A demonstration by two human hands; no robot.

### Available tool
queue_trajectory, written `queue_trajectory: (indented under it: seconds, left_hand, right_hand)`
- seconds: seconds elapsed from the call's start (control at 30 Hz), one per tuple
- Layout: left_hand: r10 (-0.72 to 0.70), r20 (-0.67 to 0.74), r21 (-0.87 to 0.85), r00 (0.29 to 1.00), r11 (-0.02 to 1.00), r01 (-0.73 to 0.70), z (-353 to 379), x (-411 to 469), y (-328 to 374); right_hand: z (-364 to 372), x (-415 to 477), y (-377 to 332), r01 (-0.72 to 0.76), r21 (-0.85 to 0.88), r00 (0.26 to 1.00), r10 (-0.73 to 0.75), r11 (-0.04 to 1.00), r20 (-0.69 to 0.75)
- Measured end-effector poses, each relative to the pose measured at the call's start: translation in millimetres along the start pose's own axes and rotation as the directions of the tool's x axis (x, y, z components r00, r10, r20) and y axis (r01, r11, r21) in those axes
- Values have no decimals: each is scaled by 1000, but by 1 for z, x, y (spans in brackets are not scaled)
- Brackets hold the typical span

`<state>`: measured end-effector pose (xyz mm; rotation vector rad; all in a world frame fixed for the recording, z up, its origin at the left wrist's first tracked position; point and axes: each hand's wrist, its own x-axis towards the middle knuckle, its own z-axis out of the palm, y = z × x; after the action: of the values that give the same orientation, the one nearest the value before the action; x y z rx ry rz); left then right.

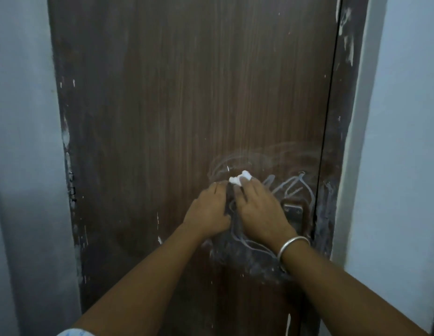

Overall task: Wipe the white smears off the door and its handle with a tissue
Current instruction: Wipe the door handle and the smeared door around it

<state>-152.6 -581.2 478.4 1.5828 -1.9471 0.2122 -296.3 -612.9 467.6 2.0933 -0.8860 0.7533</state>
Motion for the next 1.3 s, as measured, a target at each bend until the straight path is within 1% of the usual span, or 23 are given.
queue_trajectory:
  seconds: [0.07, 0.17, 0.23, 0.33, 0.37, 0.43, 0.47, 0.53, 0.6, 0.67, 0.73, 0.8, 0.83, 0.87, 0.9, 0.97, 1.0, 1.03, 1.1, 1.17, 1.23, 1.27, 1.3]
  left_hand:
    - [-7, -24, 28, 1000, 1000, 8, -7, 6, -10]
    - [1, -6, 58, 1000, 998, -1, -14, 14, -24]
    - [5, 4, 66, 1000, 998, -5, -17, 20, -29]
    - [16, -19, 5, 1000, 1000, -16, -22, 31, -32]
    - [22, -23, -14, 999, 1000, -22, -24, 33, -31]
    - [35, -27, -67, 999, 997, -37, -28, 38, -29]
    - [21, -22, -107, 1000, 994, -23, -30, 39, -29]
    - [-27, 7, -146, 1000, 989, 28, -33, 42, -28]
    - [-37, 36, -122, 999, 992, 41, -35, 44, -29]
    - [-46, 57, -120, 997, 991, 53, -37, 46, -27]
    - [-58, 67, -139, 996, 988, 66, -38, 49, -23]
    - [-56, 65, -149, 996, 987, 65, -39, 51, -16]
    - [-47, 64, -145, 997, 988, 56, -38, 51, -12]
    - [-34, 69, -132, 997, 990, 43, -38, 52, -9]
    - [-18, 80, -111, 997, 993, 27, -37, 52, -7]
    - [9, 115, -73, 993, 997, 0, -36, 52, -4]
    - [18, 135, -63, 991, 998, -10, -37, 52, -3]
    - [26, 150, -55, 988, 998, -18, -38, 53, -2]
    - [36, 166, -44, 985, 999, -29, -40, 55, 0]
    - [47, 175, -26, 984, 999, -43, -40, 58, 4]
    - [80, 177, 10, 981, 997, -83, -39, 59, 10]
    - [100, 179, 30, 979, 994, -107, -38, 60, 14]
    - [118, 184, 47, 976, 991, -129, -37, 60, 17]
  right_hand:
    - [8, 19, -10, 37, -46, 998, -34, 998, 61]
    - [24, 42, -15, 141, -131, 964, -106, 981, 244]
    - [31, 53, -16, 171, -200, 949, -106, 965, 298]
    - [34, 66, -21, 190, -360, 957, -90, 914, 277]
    - [32, 71, -22, 171, -408, 967, -73, 897, 245]
    - [30, 77, -23, 83, -464, 987, -7, 882, 163]
    - [27, 77, -22, 20, -465, 991, 44, 885, 126]
    - [23, 71, -19, -104, -399, 987, 145, 911, 73]
    - [27, 60, -16, -141, -283, 980, 175, 949, 98]
    - [32, 54, -13, -89, -227, 977, 130, 970, 172]
    - [35, 58, -7, -5, -229, 978, 53, 973, 202]
    - [32, 66, 0, 81, -287, 977, -18, 954, 214]
    - [29, 69, 4, 107, -334, 977, -36, 937, 210]
    - [26, 71, 10, 101, -364, 981, -31, 926, 193]
    - [22, 70, 14, 49, -366, 987, 11, 929, 162]
    - [16, 61, 19, -131, -300, 983, 163, 945, 83]
    - [16, 54, 19, -196, -271, 975, 217, 943, 52]
    - [17, 48, 18, -229, -247, 968, 247, 942, 48]
    - [21, 37, 16, -211, -213, 966, 237, 954, 101]
    - [21, 36, 20, -102, -234, 972, 146, 967, 183]
    - [13, 42, 32, 0, -307, 976, 67, 952, 206]
    - [7, 44, 39, -13, -330, 979, 79, 944, 186]
    - [1, 43, 45, -85, -334, 979, 141, 939, 147]
